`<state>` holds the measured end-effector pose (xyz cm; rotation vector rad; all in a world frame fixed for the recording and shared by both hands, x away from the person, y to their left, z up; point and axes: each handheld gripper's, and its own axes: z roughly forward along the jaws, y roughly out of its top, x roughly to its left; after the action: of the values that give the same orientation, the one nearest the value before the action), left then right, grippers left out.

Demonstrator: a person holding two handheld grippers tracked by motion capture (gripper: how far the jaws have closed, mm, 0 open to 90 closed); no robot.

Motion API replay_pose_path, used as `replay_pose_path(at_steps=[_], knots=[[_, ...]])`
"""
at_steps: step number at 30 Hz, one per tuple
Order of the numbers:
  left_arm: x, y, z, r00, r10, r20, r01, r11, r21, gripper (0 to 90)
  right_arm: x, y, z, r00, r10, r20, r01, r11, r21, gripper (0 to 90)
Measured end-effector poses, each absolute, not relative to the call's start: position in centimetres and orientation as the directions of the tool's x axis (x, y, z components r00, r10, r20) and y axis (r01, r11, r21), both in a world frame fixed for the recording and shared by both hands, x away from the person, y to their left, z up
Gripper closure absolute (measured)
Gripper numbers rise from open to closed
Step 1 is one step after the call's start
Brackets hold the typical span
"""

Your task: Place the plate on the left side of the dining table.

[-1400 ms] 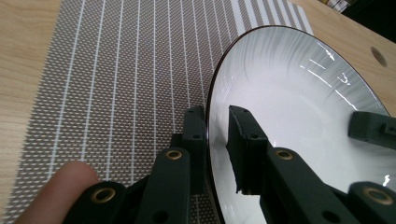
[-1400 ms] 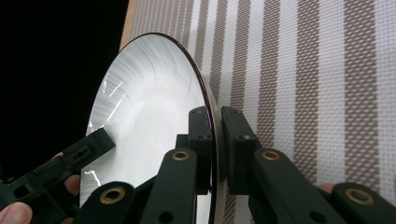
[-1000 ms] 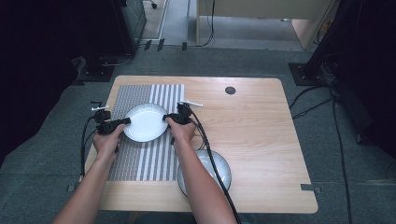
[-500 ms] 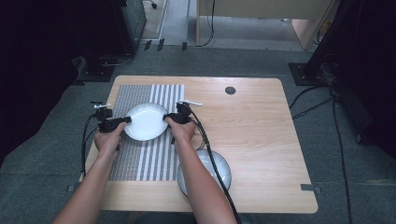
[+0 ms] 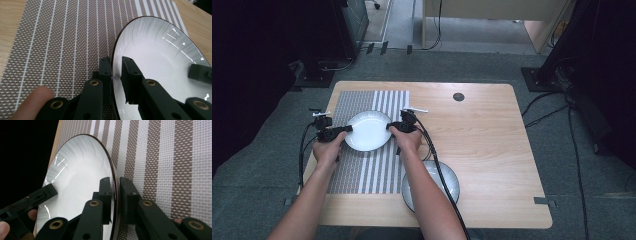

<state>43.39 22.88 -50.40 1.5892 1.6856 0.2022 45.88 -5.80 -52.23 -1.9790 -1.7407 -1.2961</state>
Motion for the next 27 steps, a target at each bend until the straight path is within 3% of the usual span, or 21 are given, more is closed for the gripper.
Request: replay_pose_path(at_steps=[5,12,13,24,27], knots=[[43.4,22.8,-50.4,0.099,0.902,-0.421,0.769,0.2,0.607,78.7,45.9,-5.9,-52.2,-0.09,0.704,0.705,0.879,-0.277,0.389,76.9],[43.3,22.9,-50.2,0.099,0.903,-0.418,0.768,0.197,0.609,78.6,46.0,-6.2,-51.9,-0.092,0.695,0.713,0.88,-0.279,0.385,62.4],[43.3,23.0,-50.2,0.102,0.902,-0.42,0.766,0.198,0.611,74.6,46.1,-6.5,-51.6,-0.09,0.708,0.701,0.868,-0.289,0.404,57.8],[42.5,24.4,-48.8,0.146,0.903,-0.405,0.744,0.169,0.646,51.0,46.0,-7.6,-50.7,-0.187,0.716,0.672,0.842,-0.235,0.485,50.3],[42.1,24.5,-48.2,0.158,0.904,-0.398,0.724,0.167,0.669,43.6,45.8,-8.0,-50.0,-0.245,0.791,0.56,0.788,-0.174,0.591,44.7]])
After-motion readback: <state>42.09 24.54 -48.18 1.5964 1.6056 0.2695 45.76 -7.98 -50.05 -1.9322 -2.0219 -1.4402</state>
